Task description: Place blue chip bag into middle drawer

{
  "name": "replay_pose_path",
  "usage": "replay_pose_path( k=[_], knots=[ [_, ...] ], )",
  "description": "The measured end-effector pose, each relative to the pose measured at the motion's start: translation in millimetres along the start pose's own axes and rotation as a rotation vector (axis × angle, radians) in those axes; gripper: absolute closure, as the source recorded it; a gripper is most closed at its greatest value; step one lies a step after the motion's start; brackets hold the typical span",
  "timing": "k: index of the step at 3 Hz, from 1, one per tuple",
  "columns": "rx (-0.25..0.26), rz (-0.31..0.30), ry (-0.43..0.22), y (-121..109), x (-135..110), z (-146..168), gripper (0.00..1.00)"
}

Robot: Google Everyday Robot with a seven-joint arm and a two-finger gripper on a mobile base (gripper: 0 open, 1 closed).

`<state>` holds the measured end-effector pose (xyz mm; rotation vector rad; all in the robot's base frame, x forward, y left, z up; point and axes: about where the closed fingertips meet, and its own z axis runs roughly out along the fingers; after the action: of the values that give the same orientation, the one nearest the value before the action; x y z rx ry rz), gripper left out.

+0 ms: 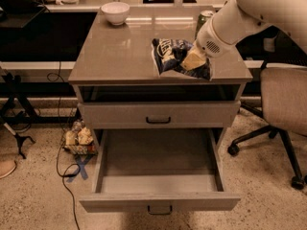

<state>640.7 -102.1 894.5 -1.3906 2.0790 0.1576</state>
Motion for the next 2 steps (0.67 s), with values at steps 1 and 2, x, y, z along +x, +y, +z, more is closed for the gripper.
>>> replay_pose_path(
  k=[1, 2],
  knots=[
    [0.0, 0.0, 0.0, 0.1, 0.2, -0.1, 1.0],
    [-0.021, 0.046, 0.043, 12.6, 39.0, -11.7, 1.0]
  ],
)
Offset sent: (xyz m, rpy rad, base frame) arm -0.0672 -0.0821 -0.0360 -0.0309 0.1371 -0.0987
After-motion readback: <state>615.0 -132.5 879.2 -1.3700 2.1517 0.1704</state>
